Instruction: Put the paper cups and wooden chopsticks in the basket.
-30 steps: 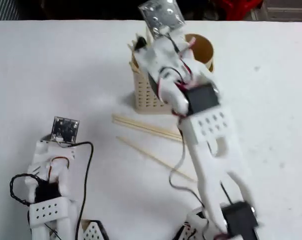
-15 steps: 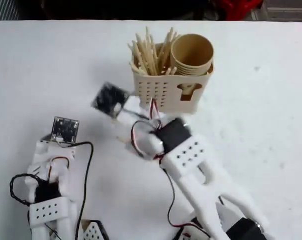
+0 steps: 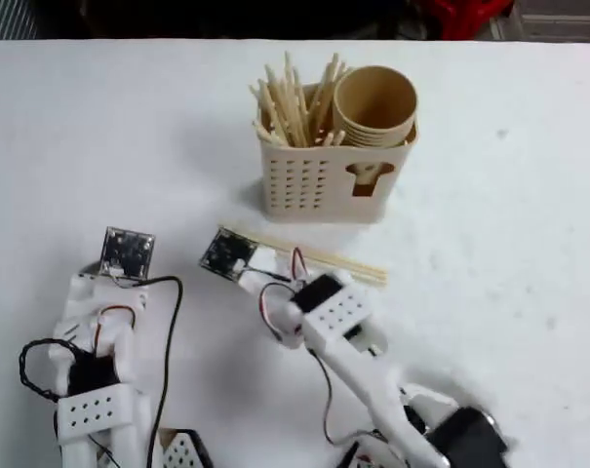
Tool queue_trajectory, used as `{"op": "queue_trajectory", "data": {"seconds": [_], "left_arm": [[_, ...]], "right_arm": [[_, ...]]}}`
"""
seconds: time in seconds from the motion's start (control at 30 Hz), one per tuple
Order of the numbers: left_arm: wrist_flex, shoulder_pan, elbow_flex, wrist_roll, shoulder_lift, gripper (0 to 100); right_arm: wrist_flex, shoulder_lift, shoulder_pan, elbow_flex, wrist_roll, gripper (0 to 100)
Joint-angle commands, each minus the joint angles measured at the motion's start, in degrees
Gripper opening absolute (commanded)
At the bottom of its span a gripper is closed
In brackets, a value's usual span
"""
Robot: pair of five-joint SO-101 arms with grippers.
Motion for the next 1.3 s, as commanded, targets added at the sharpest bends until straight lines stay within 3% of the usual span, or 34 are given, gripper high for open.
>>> {"op": "queue_trajectory", "data": {"seconds": [0.0,0.17,0.37,0.47,0.93,1.07,1.27], "left_arm": [[-1.05,0.75,-0.26,0.35,-0.48,9],[-1.05,0.75,-0.26,0.35,-0.48,9],[-1.05,0.75,-0.26,0.35,-0.48,9],[-1.05,0.75,-0.26,0.35,-0.48,9],[-1.05,0.75,-0.26,0.35,-0.48,9],[-1.05,0.75,-0.26,0.35,-0.48,9],[-1.05,0.75,-0.26,0.35,-0.48,9]], "right_arm": [[-2.77,7.69,1.98,-5.01,0.62,18.8],[-2.51,19.12,7.25,-12.75,0.53,18.3],[-0.48,22.73,7.69,-15.74,0.18,1.1],[-0.04,22.20,7.69,-15.82,-2.11,1.9],[8.66,-13.23,5.23,-19.34,-8.35,1.7],[8.57,-18.07,5.23,-28.48,-8.35,1.7],[7.52,-12.44,10.15,-49.67,-8.44,1.7]]}}
